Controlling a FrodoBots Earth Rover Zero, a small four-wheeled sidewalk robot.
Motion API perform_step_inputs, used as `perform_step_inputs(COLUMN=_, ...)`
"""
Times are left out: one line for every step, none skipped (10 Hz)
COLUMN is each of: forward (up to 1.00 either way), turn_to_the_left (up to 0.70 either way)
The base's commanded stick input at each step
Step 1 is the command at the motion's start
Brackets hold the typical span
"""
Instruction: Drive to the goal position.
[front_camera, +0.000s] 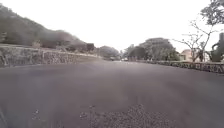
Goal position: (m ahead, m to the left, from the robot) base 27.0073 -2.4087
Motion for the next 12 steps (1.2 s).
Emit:
perform_step_inputs(forward=0.7, turn_to_the_left=0.0)
perform_step_inputs(forward=0.7, turn_to_the_left=0.0)
perform_step_inputs(forward=0.7, turn_to_the_left=0.0)
perform_step_inputs(forward=0.7, turn_to_the_left=0.0)
perform_step_inputs(forward=0.7, turn_to_the_left=0.0)
perform_step_inputs(forward=0.7, turn_to_the_left=0.0)
perform_step_inputs(forward=0.7, turn_to_the_left=0.0)
perform_step_inputs(forward=0.7, turn_to_the_left=0.0)
perform_step_inputs(forward=0.7, turn_to_the_left=0.0)
perform_step_inputs(forward=0.7, turn_to_the_left=0.0)
perform_step_inputs(forward=0.7, turn_to_the_left=0.0)
perform_step_inputs(forward=0.7, turn_to_the_left=-0.1)
